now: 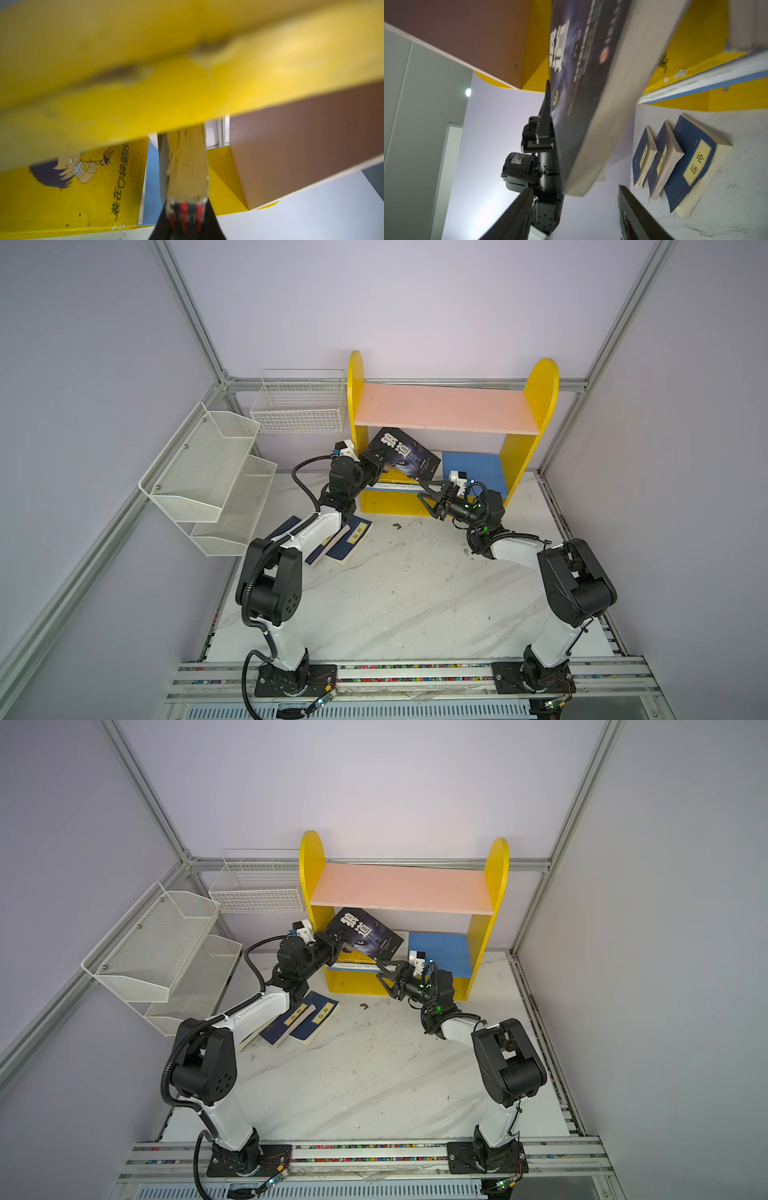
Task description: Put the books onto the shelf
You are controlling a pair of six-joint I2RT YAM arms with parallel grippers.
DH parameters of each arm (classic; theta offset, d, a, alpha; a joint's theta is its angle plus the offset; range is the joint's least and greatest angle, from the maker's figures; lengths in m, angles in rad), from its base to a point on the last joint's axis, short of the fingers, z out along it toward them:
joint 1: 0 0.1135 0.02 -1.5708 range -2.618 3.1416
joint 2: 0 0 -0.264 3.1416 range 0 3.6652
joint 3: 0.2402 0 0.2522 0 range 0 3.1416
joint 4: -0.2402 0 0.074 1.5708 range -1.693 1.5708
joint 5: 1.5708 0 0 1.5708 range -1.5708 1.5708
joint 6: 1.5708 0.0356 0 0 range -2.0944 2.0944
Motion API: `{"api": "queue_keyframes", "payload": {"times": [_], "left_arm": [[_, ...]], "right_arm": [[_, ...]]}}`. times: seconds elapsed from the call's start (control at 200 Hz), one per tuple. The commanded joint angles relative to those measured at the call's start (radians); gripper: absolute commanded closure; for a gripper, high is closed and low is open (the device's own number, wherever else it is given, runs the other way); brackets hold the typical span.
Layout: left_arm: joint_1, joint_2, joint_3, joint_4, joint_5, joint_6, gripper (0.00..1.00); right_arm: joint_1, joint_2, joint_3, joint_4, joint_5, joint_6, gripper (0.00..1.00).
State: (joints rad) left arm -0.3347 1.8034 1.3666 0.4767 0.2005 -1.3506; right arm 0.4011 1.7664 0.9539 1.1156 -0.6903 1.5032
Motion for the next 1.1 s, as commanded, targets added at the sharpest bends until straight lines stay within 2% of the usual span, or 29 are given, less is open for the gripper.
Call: {"api": "queue_keyframes", "payload": {"times": [0.0, 0.11, 0.475, 0.6, 0.66, 0.785, 0.835, 1.02, 1.095], "left_arm": [[-0.017, -0.045, 0.064, 0.141, -0.043, 0.012, 1.00], [-0.031, -0.048, 0.065, 0.129, -0.056, 0.030, 1.00], [-0.052, -0.085, 0.039, 0.133, -0.079, 0.035, 1.00], [-0.065, -0.104, 0.012, 0.128, -0.082, 0.032, 1.00], [-0.072, -0.108, 0.004, 0.128, -0.082, 0.021, 1.00], [-0.081, -0.115, -0.002, 0.132, -0.082, 0.019, 1.00], [-0.081, -0.121, -0.004, 0.132, -0.085, 0.025, 1.00], [-0.080, -0.155, -0.023, 0.085, -0.098, 0.063, 0.95], [-0.081, -0.168, -0.026, 0.036, -0.099, 0.080, 0.83]], "right_arm": [[-0.004, 0.007, -0.018, 0.184, 0.094, 0.108, 0.32], [-0.005, 0.015, -0.015, 0.232, 0.135, 0.121, 0.31], [-0.022, 0.043, -0.012, 0.233, 0.230, 0.114, 0.30], [-0.048, 0.059, 0.010, 0.233, 0.233, 0.114, 0.31], [-0.053, 0.073, 0.031, 0.233, 0.226, 0.113, 0.37], [-0.051, 0.099, 0.083, 0.192, 0.213, 0.114, 0.66], [-0.053, 0.096, 0.091, 0.146, 0.218, 0.106, 0.74], [-0.069, 0.063, 0.112, -0.075, 0.222, -0.004, 0.86], [-0.074, 0.055, 0.133, -0.147, 0.217, -0.058, 0.88]]}}
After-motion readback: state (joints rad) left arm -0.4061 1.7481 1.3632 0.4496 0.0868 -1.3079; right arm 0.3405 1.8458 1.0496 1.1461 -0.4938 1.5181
